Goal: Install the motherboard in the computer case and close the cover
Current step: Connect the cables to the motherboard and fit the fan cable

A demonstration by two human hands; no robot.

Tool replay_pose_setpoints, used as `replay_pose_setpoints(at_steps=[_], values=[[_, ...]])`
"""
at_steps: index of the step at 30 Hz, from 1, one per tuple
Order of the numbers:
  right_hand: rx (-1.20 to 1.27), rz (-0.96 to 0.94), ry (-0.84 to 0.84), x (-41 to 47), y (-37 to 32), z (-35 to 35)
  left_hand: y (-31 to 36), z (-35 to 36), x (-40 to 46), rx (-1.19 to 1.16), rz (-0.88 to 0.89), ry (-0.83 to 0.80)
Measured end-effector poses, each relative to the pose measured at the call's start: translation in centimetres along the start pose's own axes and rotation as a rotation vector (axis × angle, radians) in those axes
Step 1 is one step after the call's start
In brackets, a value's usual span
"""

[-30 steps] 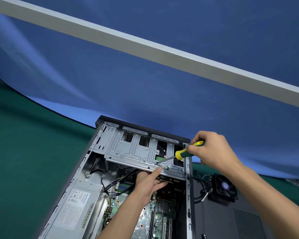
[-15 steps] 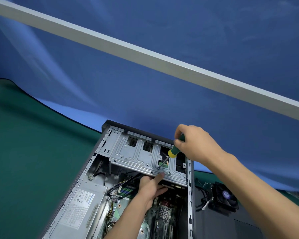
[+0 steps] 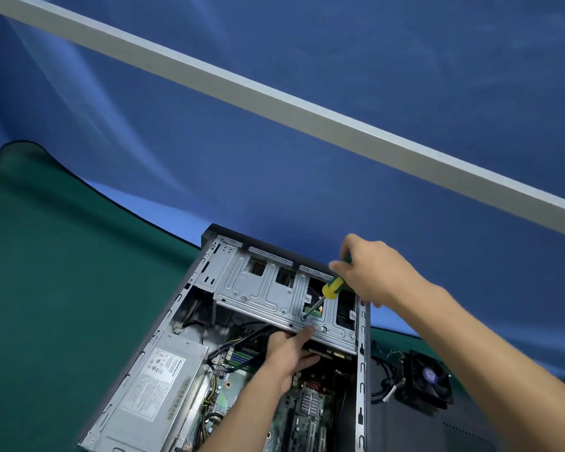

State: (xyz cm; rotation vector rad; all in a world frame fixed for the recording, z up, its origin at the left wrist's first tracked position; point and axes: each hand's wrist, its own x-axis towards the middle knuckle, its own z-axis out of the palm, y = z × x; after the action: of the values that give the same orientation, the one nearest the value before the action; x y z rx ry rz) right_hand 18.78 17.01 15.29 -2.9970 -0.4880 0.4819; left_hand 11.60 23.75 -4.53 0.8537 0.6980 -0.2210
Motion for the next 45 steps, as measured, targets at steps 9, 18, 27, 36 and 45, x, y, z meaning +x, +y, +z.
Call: replay_pose_setpoints(at_steps=[9,18,27,36,45], values=[[0.062,0.082,0.006,-0.3,-0.1,0.0,0.1,0.0,0.0,-0.009,0.007,-0.009],[0.116,0.024,-0.062,-0.9,-0.7,0.4,0.2,0.1,0.0,-0.002,0.0,-0.001],[0.188,0.091,0.026,-1.2,0.3,0.9,-0.1,0.2,0.5,0.024,0.005,0.029],[0.213,0.101,0.078,-1.7,0.7,1.5,0.0,0.3,0.6,0.036,-0.01,0.037],[0.321,0.025,0.05,-2.7,1.3,1.8,-0.2,0.3,0.8,0.039,-0.025,0.039]])
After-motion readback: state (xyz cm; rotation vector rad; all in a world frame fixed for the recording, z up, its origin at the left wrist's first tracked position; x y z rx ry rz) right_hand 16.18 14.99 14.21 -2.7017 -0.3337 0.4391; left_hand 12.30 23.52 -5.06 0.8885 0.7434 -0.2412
